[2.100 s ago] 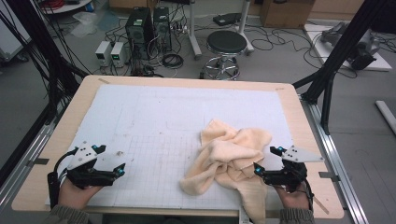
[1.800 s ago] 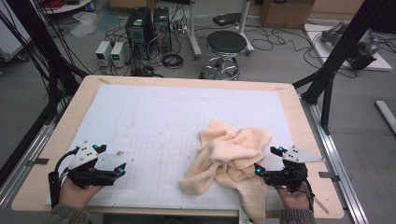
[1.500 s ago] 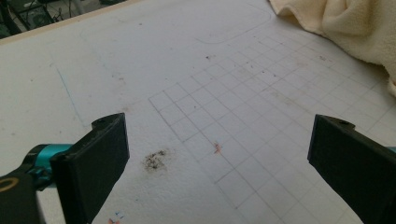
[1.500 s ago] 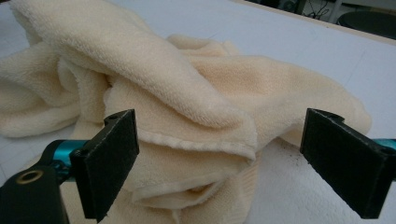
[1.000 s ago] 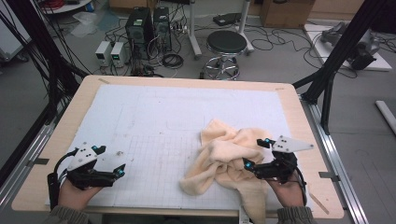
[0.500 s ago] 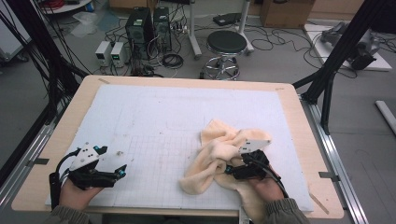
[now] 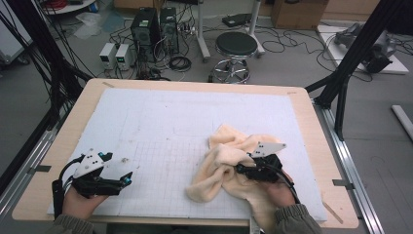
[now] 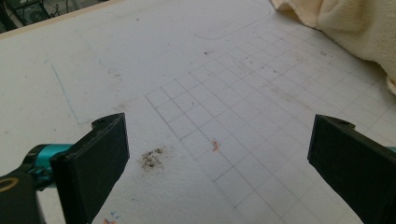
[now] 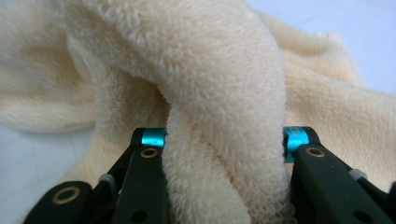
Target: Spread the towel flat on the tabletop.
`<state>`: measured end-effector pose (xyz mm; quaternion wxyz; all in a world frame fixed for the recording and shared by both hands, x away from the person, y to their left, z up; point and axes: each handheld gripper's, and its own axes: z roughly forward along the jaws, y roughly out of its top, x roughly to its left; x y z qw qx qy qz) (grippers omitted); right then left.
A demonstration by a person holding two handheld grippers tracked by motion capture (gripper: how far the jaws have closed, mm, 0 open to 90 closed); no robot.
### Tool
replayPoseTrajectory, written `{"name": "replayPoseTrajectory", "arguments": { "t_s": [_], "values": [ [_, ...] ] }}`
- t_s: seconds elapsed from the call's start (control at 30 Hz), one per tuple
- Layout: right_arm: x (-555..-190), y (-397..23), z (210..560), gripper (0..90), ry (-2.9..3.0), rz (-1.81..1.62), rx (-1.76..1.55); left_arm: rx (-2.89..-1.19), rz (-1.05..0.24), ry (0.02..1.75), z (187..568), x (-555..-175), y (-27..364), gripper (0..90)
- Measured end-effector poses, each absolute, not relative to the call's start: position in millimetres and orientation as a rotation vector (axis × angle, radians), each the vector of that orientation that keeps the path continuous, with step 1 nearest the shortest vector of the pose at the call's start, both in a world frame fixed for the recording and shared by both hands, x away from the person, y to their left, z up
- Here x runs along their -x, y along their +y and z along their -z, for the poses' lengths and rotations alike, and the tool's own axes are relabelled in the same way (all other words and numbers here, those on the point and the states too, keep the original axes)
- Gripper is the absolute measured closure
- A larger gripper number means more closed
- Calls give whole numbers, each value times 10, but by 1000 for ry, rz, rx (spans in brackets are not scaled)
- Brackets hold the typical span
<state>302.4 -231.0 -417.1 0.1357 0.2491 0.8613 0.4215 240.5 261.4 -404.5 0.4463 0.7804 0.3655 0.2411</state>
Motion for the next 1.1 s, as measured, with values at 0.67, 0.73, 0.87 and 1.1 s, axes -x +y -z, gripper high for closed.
{"name": "replayPoseTrajectory", "arguments": {
  "t_s": [0.67,0.73,0.87,1.1],
  "values": [
    [-2957,-1457,3793,650,2607,-1468,-304,-1925,-585,866,4013,-2413,2546,60],
    [-2941,-1447,3905,639,2670,-1429,-299,-1927,-577,852,4006,-2426,2510,59],
    [-2892,-1566,4118,553,2739,-1378,-356,-1928,-549,820,3976,-2478,2388,60],
    [-2766,-1867,3977,361,2633,-1530,-448,-1985,-504,677,3922,-2608,2037,109]
  ]
}}
